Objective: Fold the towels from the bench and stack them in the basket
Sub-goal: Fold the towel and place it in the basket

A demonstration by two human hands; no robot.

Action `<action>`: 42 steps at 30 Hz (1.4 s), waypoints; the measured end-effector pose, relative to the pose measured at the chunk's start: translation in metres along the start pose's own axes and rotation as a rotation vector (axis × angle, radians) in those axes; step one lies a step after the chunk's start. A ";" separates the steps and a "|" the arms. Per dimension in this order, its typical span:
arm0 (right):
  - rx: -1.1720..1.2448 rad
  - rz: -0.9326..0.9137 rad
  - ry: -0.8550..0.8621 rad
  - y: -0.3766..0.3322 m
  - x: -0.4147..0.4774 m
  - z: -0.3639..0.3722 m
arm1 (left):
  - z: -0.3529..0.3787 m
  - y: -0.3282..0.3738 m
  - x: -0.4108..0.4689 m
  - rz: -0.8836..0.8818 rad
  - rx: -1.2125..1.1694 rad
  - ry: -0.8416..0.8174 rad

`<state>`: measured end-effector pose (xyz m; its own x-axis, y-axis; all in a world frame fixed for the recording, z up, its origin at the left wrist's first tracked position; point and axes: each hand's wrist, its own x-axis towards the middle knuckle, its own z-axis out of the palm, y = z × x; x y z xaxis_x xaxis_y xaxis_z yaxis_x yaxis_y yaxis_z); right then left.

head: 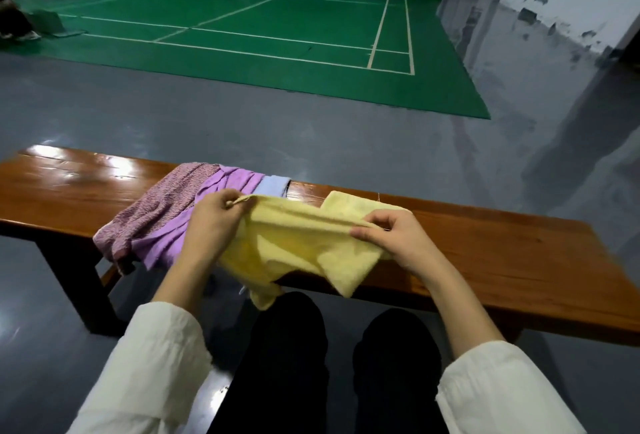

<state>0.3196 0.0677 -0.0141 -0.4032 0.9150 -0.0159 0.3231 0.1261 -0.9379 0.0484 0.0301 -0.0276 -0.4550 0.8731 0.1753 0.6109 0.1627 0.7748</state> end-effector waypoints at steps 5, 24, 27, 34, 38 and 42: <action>0.077 -0.086 0.053 -0.007 0.005 0.013 | 0.026 0.038 -0.025 0.132 -0.299 -0.314; -0.034 -0.101 0.142 0.015 -0.009 0.011 | 0.041 0.033 -0.049 0.153 -0.293 -0.253; -0.063 -0.150 0.105 0.005 -0.011 0.017 | 0.062 0.059 -0.063 0.356 -0.272 -0.389; -0.297 0.027 0.150 0.029 -0.023 -0.007 | 0.057 0.032 -0.058 0.168 -0.238 -0.080; -0.175 0.097 0.174 0.039 -0.029 -0.016 | 0.039 0.012 -0.045 -0.001 -0.301 0.038; 0.063 0.045 0.238 0.027 -0.031 -0.007 | 0.034 0.010 -0.043 -0.101 -0.302 -0.013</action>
<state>0.3467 0.0451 -0.0371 -0.1740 0.9846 0.0169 0.2792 0.0657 -0.9580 0.0960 0.0098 -0.0474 -0.4936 0.8658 0.0824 0.3424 0.1064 0.9335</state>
